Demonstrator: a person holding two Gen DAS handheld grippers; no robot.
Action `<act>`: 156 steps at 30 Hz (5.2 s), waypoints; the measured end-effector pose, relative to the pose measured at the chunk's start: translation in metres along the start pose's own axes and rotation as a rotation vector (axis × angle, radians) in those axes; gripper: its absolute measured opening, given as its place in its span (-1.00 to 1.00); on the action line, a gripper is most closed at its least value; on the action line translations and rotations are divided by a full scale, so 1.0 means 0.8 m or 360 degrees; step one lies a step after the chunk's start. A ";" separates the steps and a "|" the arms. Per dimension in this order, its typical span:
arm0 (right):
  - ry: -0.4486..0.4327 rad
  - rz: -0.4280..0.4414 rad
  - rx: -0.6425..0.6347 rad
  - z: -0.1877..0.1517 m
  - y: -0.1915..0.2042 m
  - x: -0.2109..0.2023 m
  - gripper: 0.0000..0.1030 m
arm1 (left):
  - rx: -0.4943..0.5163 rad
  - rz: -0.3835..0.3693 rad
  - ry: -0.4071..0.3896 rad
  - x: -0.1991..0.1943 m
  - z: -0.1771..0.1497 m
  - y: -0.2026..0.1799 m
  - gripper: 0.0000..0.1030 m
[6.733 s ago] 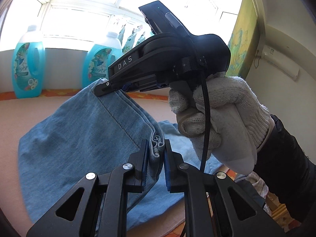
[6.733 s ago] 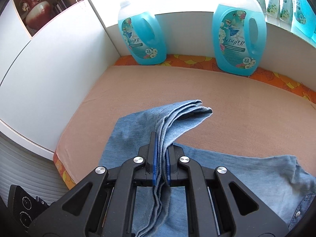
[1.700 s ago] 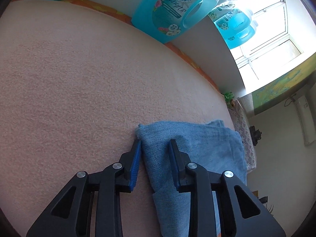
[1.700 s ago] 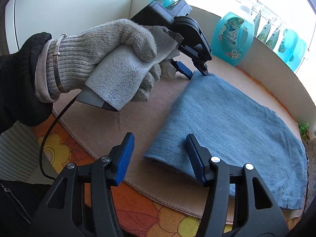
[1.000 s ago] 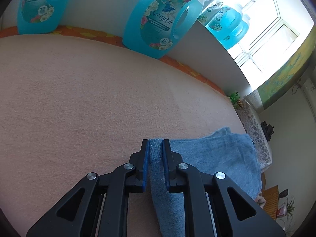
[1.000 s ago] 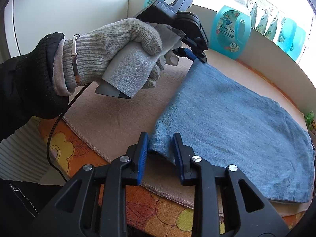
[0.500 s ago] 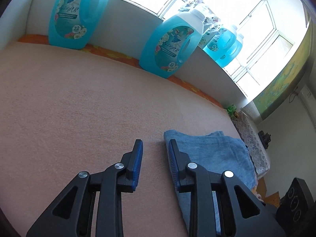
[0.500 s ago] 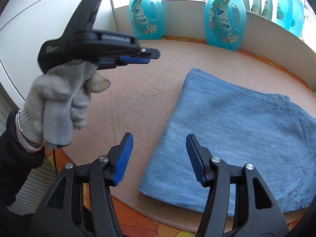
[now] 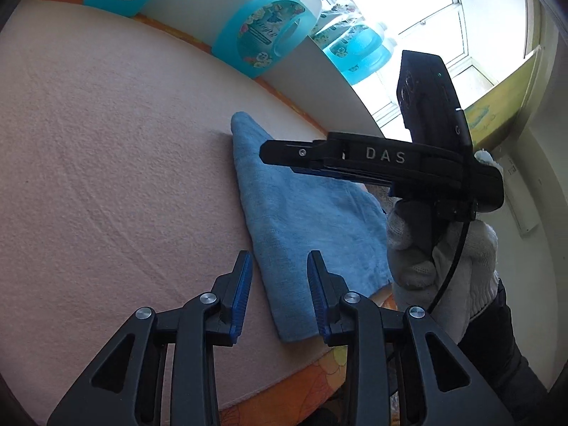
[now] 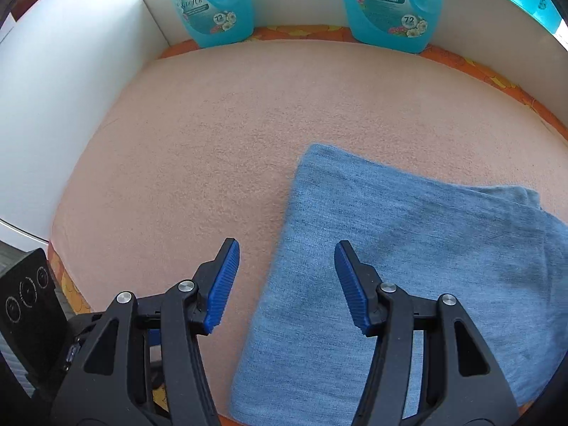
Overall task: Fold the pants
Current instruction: 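Pinch the folded jeans edge with the right gripper while the left gripper pinches it too, then fold the held edge over the jeans with both grippers, then open them, then move both open grippers to the side of the folded jeans bundle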
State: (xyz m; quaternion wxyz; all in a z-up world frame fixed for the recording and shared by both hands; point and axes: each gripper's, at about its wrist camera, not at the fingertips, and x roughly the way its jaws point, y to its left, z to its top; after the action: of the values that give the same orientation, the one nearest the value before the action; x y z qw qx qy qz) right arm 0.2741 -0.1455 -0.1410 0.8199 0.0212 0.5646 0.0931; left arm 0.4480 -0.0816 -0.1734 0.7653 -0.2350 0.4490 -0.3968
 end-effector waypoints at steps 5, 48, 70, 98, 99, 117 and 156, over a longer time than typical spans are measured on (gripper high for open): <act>0.0152 -0.0097 -0.0018 0.013 0.015 0.038 0.12 | 0.0029 -0.0012 0.0057 0.030 -0.013 -0.017 -0.26; -0.0320 0.0273 0.0230 -0.021 -0.132 -0.106 -0.88 | 0.0430 -0.0130 0.0041 0.090 0.035 -0.145 -0.62; -0.0637 0.0072 0.0664 -0.121 -0.418 -0.229 -0.90 | 0.0738 -0.0446 0.0386 0.306 0.067 -0.319 -0.71; -0.0639 -0.0053 0.1104 -0.216 -0.630 -0.185 -0.91 | 0.0924 -0.0413 0.0660 0.430 0.017 -0.373 -0.53; -0.0657 -0.0093 0.1102 -0.218 -0.630 -0.190 -0.91 | 0.0942 -0.0403 0.0651 0.422 0.019 -0.373 -0.47; -0.0864 0.0068 0.0868 -0.351 -0.453 -0.209 -0.19 | 0.1116 -0.0104 0.0471 0.281 0.040 -0.309 -0.13; -0.0557 -0.0154 0.0721 -0.239 -0.580 -0.158 0.94 | 0.0403 0.0066 0.0373 0.313 0.098 -0.180 0.12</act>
State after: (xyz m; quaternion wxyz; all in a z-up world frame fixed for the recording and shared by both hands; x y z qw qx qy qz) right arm 0.1125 -0.6368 -0.1587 0.8826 0.1925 0.4214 -0.0796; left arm 0.5299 -0.3689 -0.1572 0.7392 -0.0794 0.4864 -0.4590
